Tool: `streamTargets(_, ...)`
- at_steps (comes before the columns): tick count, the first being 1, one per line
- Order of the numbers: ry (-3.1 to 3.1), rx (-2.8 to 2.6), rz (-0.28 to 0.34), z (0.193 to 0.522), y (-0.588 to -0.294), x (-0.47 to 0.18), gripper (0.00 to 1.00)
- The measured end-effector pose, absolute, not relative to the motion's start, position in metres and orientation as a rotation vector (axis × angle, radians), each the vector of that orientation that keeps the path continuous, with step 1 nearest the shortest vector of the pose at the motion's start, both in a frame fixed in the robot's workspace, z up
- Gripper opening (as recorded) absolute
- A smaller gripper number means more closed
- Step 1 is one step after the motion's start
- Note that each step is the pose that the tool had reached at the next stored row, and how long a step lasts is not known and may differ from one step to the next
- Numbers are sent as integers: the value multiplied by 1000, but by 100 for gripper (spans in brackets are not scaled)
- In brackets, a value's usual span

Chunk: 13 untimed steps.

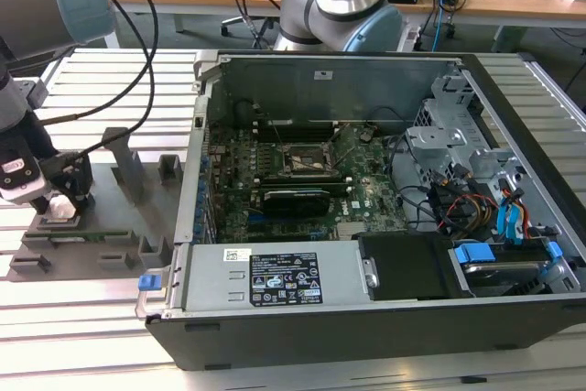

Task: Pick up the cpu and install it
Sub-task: 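Pick up the cpu and move it towards the insertion slot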

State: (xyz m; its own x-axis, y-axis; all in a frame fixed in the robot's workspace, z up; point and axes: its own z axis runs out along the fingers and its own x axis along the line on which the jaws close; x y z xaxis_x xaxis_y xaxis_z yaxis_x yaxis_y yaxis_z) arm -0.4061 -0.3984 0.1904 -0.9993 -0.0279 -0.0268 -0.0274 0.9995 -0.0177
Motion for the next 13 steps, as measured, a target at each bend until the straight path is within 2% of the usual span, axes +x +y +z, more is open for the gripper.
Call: streamTargets(13,3114,-52,-28,190,-403,-406,60)
